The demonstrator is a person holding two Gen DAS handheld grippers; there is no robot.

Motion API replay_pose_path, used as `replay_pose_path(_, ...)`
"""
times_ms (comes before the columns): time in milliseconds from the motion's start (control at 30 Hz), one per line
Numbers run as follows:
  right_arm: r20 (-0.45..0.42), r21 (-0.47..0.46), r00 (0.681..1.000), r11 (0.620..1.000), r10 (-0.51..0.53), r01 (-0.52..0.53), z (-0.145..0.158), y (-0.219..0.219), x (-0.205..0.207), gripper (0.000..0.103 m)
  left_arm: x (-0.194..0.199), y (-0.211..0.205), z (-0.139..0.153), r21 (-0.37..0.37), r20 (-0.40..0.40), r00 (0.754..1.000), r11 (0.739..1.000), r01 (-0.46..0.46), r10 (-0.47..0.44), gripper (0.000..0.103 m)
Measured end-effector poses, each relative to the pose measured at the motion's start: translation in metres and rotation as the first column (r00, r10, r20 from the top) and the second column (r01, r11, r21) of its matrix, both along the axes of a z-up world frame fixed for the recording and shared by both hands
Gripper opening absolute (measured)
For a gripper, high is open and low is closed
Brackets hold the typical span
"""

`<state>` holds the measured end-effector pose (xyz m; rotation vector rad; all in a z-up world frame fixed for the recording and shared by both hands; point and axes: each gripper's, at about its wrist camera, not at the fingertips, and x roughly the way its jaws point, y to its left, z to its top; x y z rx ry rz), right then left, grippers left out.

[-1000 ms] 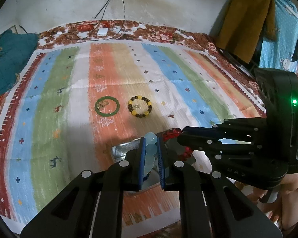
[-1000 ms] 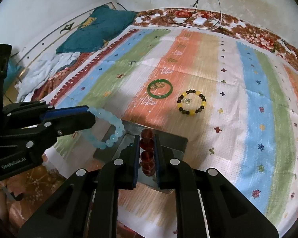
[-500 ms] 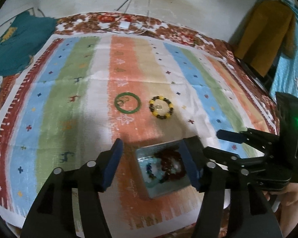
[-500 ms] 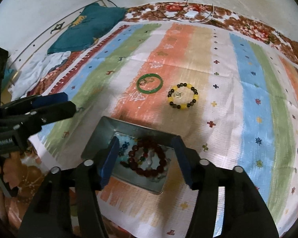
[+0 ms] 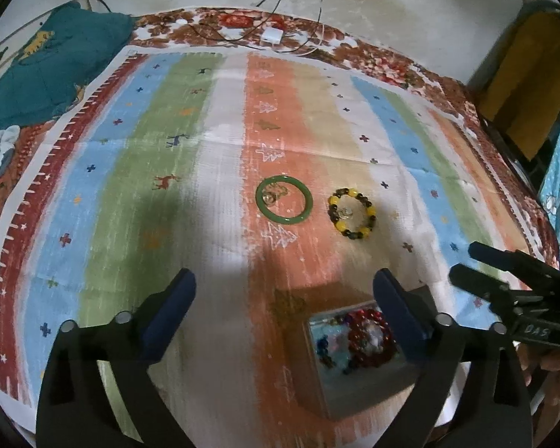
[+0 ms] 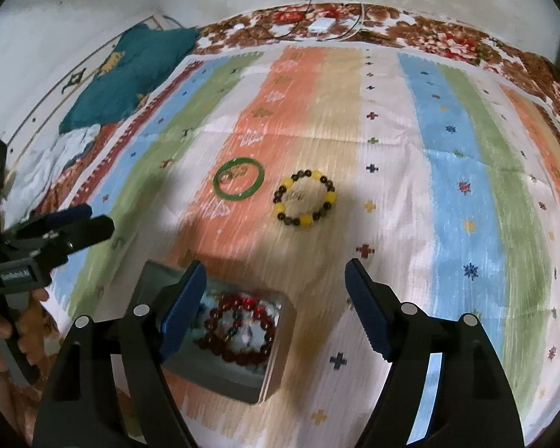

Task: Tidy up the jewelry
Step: 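Withdraw both open tools from the tin toward the remaining bracelets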

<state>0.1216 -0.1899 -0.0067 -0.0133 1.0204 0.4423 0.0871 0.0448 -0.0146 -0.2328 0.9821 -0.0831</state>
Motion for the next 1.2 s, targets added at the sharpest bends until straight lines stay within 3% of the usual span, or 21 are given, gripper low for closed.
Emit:
replay_pose_path(300,-0.021,0.002,0.997,0.997,-0.072,0.072,-0.012,-0.005,0.025,0.078,0.022,0.002,-0.015,-0.005,-0.024,1.0,1.0,-0.014,0.014,0.096)
replay_pose_path(1200,-0.122,-0.048,0.986,0.993,-0.113,0.108,-0.059,0.002,0.078,0.078,0.081,0.006,-0.058,0.006,-0.128,0.992,1.0,-0.022,0.023,0.096)
